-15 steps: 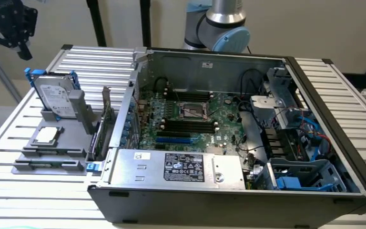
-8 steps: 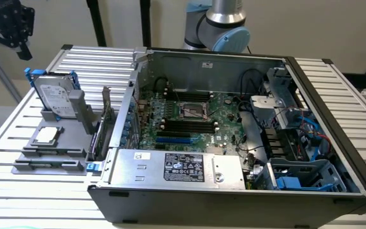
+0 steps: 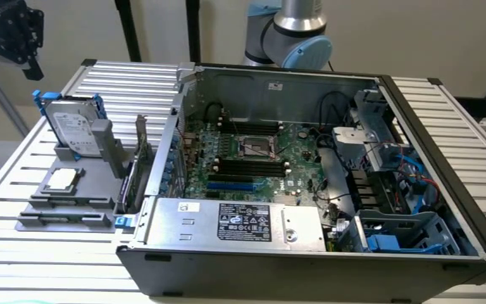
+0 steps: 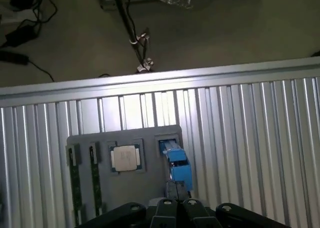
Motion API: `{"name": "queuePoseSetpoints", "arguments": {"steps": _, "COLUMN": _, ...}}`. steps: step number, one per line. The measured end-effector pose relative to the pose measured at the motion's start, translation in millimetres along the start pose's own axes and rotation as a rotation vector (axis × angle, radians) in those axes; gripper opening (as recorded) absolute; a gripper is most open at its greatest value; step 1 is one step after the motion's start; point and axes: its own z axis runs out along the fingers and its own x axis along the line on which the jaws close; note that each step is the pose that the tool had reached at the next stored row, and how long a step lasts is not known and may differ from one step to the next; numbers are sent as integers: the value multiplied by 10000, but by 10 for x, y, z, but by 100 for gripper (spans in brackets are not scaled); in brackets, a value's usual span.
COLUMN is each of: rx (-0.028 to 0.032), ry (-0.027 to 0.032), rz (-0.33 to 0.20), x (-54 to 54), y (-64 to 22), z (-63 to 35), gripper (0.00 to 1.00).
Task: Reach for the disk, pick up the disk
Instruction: 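Pick up the disk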
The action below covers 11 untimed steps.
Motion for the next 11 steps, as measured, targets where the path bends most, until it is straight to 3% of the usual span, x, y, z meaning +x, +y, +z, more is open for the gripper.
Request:
{"name": "queuePoseSetpoints", "arguments": {"steps": 5, "rx": -5, "ry": -29, "rz": -320, "x": -5, "y": -34, "z": 6, "gripper": 11}}
{"name": "queuePoseSetpoints", "arguments": {"steps": 11, "rx": -9, "ry": -19, "rz": -814, "x": -28, "y": -34, "z": 17, "gripper": 11}}
